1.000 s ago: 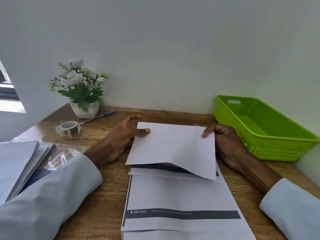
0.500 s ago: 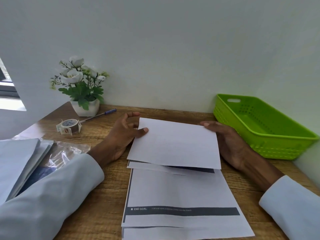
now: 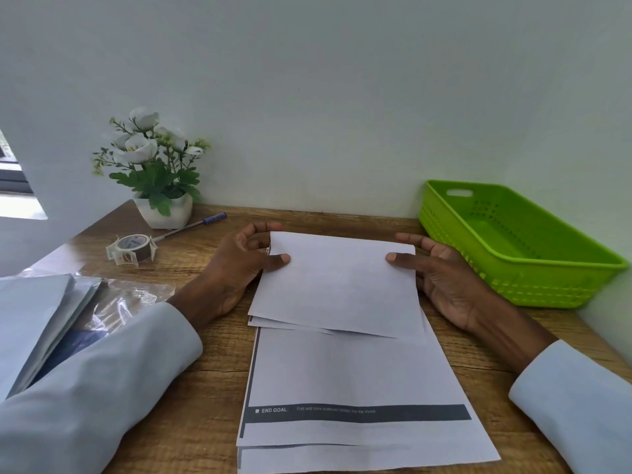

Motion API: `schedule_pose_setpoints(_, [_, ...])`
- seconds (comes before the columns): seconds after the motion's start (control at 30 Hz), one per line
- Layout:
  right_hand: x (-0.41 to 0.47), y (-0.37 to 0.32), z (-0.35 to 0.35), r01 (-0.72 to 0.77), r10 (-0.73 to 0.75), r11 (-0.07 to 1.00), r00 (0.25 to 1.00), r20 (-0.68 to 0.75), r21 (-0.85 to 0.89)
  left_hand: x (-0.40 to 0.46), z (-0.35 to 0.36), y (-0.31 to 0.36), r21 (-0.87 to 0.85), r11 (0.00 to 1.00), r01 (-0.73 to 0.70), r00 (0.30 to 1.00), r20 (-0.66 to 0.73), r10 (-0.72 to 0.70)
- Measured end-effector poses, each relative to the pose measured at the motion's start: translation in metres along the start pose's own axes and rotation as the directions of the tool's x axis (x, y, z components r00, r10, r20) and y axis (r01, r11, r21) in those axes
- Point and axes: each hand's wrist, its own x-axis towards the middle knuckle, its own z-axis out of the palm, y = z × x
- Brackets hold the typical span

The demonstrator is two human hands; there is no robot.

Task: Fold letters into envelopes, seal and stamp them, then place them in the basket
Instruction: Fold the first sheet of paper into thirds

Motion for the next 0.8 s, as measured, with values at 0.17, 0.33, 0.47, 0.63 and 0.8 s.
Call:
schedule_pose_setpoints(0.17, [0.001, -0.002, 0.0, 0.011, -0.01, 1.0, 0.999, -0.049, 0.012, 0.001, 0.0, -0.001, -0.043, 0.999, -0.009, 1.0, -0.009, 0.008])
schedule_pose_setpoints(0.33, [0.003, -0.002, 0.0, 0.029, -0.028, 0.999, 0.996, -0.089, 0.02, 0.0, 0.001, 0.0, -0.058, 0.998, -0.003, 1.0, 0.001, 0.003])
schedule_pose_setpoints(0.47, [0.003, -0.004, 0.003, 0.049, -0.061, 0.989, 0.994, -0.087, -0.143, 0.001, 0.001, 0.0, -0.066, 0.998, 0.003, 1.0, 0.009, -0.003])
schedule_pose_setpoints(0.63, [0.017, -0.015, 0.017, 0.216, -0.241, 0.741, 0.969, 0.049, -0.636, 0.0, 0.002, 0.0, -0.059, 0.998, 0.004, 1.0, 0.008, -0.003])
schedule_pose_setpoints(0.8, [0.033, -0.028, 0.045, 0.322, -0.163, 0.434, 0.947, 0.278, -0.841, -0.001, 0.002, -0.002, -0.057, 0.998, 0.003, 1.0, 0.014, -0.002])
